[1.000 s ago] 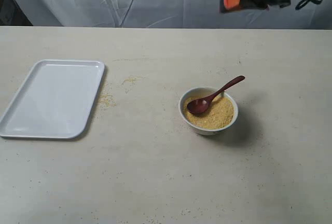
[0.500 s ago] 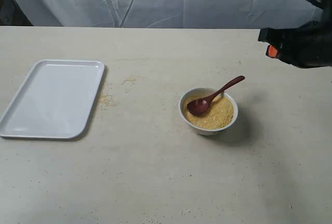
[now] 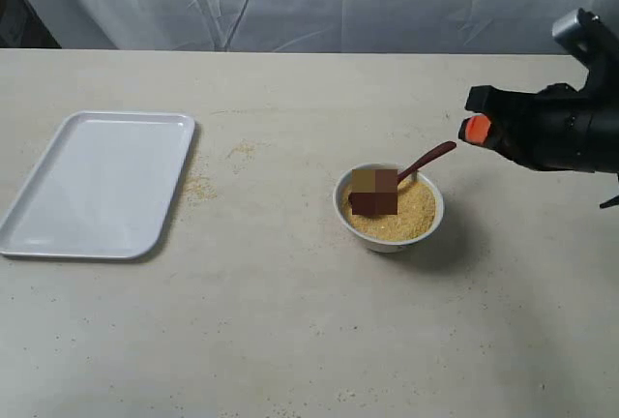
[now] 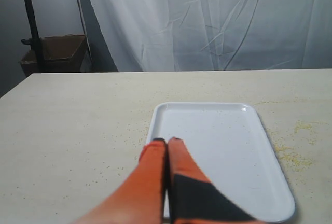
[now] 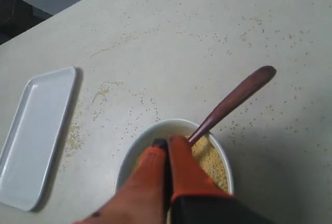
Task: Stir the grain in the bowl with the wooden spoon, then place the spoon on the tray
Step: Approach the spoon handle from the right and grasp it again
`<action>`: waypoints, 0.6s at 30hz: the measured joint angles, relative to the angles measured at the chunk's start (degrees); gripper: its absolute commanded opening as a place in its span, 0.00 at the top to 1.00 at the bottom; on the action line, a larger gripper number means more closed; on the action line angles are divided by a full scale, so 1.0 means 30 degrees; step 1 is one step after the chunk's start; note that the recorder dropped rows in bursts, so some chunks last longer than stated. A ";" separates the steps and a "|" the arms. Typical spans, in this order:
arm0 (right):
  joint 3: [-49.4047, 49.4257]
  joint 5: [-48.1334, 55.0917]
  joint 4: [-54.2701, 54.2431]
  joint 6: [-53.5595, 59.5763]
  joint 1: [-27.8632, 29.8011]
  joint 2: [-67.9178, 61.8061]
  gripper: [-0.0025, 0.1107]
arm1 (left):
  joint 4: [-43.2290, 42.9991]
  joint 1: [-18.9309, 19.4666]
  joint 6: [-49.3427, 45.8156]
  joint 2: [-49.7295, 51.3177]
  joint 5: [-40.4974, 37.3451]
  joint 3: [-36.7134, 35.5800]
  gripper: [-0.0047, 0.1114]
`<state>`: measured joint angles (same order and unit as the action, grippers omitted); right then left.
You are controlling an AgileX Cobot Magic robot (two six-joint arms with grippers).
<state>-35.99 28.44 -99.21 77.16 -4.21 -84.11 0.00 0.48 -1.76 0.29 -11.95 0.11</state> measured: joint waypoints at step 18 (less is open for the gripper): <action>-1.0569 1.0966 2.4461 -1.5723 -0.2062 -0.2627 0.99 | 0.0000 0.0000 0.0000 0.0000 0.0000 0.0000 0.96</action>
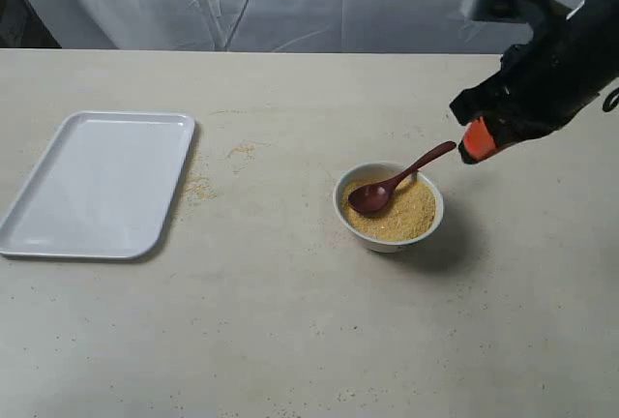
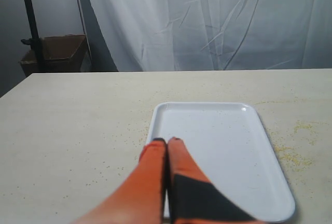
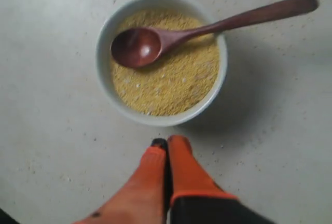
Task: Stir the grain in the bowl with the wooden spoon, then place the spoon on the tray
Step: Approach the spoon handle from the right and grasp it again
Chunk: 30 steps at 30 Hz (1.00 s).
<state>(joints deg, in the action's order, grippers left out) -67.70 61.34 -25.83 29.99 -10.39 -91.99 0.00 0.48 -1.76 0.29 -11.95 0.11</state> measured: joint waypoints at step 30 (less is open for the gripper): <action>1.3434 -3.1832 1.9882 -3.2981 0.1072 0.0628 0.99 | 0.0000 0.0000 0.0000 0.0000 0.0000 0.0000 0.96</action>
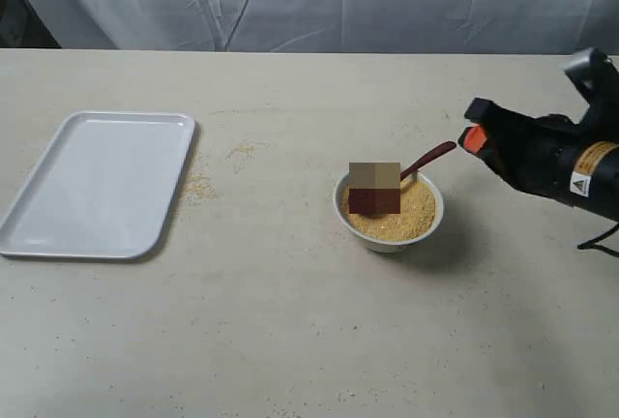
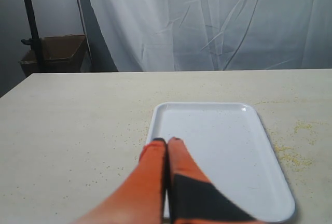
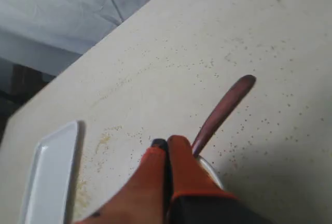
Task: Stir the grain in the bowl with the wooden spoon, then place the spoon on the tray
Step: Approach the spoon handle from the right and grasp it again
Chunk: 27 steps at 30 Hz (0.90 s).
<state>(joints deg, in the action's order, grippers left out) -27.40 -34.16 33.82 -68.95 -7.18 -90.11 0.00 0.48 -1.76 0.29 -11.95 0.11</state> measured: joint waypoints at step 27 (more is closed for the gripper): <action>-0.4543 -0.7982 0.8435 -0.7623 0.4807 -1.0012 0.53 | 0.0000 0.0000 0.0000 0.0000 0.0000 0.0000 0.96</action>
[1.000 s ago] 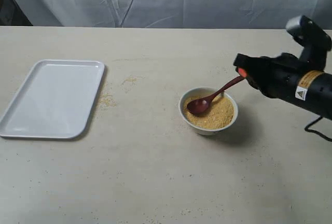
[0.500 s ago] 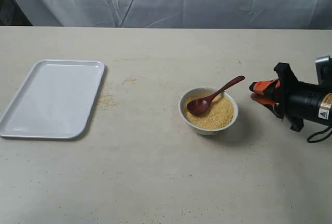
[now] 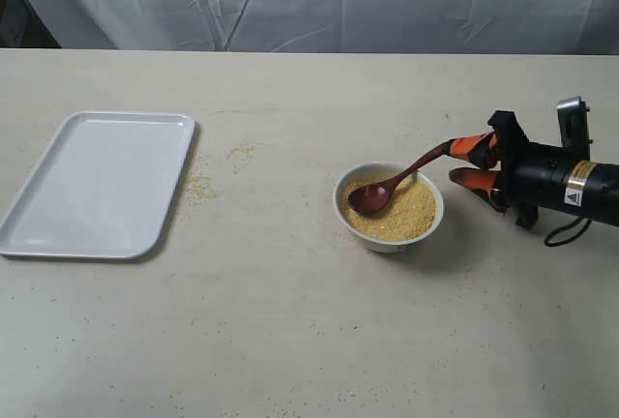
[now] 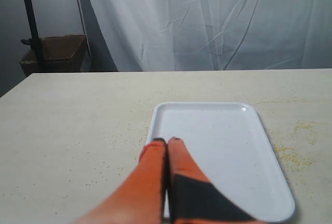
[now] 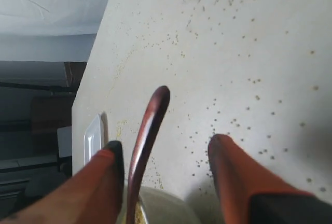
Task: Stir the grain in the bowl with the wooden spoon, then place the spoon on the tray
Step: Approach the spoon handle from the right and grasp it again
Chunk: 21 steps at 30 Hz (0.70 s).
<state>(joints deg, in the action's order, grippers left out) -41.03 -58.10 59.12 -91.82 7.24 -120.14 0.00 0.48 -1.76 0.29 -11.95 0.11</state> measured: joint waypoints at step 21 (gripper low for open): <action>-0.1245 -0.1273 -0.5650 0.0395 -0.2656 -0.1219 0.60 | 0.0000 0.0000 0.0000 0.0000 0.0000 0.0000 0.96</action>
<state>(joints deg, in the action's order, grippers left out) -44.76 -61.92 42.17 -90.63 -0.72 -123.80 0.00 0.48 -1.76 0.29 -11.95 0.11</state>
